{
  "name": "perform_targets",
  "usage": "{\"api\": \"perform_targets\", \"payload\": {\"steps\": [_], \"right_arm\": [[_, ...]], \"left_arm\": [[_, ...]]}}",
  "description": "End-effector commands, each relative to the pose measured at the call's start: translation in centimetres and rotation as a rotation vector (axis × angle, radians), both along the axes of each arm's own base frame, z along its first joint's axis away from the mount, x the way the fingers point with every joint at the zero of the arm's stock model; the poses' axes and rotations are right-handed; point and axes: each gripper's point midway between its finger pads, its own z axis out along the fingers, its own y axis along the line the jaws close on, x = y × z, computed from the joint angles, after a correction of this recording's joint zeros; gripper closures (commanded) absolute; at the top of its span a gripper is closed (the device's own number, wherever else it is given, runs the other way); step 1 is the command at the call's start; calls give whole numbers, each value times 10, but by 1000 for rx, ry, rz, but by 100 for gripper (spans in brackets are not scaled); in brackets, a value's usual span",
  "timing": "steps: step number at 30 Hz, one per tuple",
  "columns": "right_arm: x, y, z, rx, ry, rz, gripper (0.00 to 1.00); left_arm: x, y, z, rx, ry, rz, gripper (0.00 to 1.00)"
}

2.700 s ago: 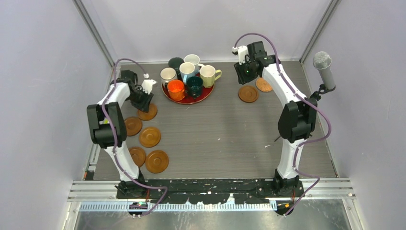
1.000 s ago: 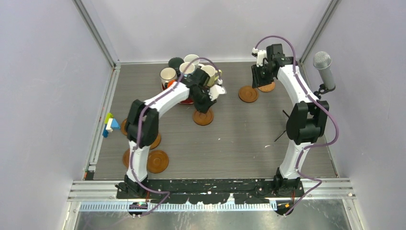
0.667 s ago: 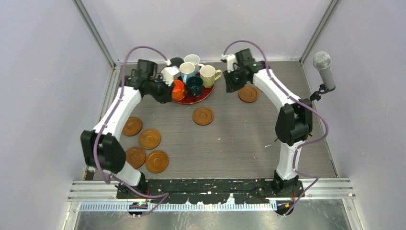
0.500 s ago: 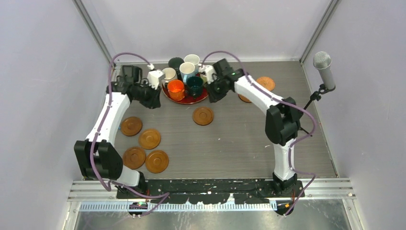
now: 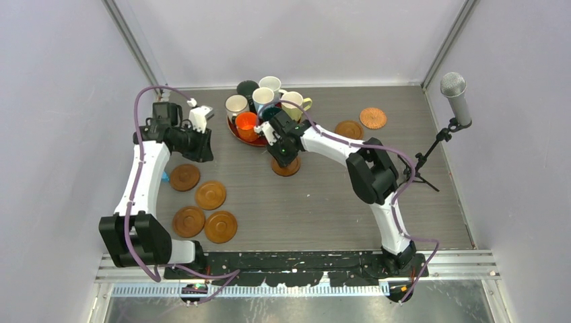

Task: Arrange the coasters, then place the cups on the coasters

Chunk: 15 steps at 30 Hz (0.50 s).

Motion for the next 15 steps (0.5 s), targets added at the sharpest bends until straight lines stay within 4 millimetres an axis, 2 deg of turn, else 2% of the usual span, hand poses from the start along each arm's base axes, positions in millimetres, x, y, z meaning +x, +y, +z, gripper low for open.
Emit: {"api": "perform_targets", "payload": {"steps": [1, 6, 15], "right_arm": [[22, -5, -4, -33, -75, -41, 74], [27, -17, -21, -94, -81, -66, 75], [55, -79, -19, -177, -81, -190, 77]], "left_arm": [[-6, 1, 8, 11, -22, -24, 73], [-4, 2, 7, 17, -26, -31, 73], [1, 4, -4, 32, -15, -53, 72]]}}
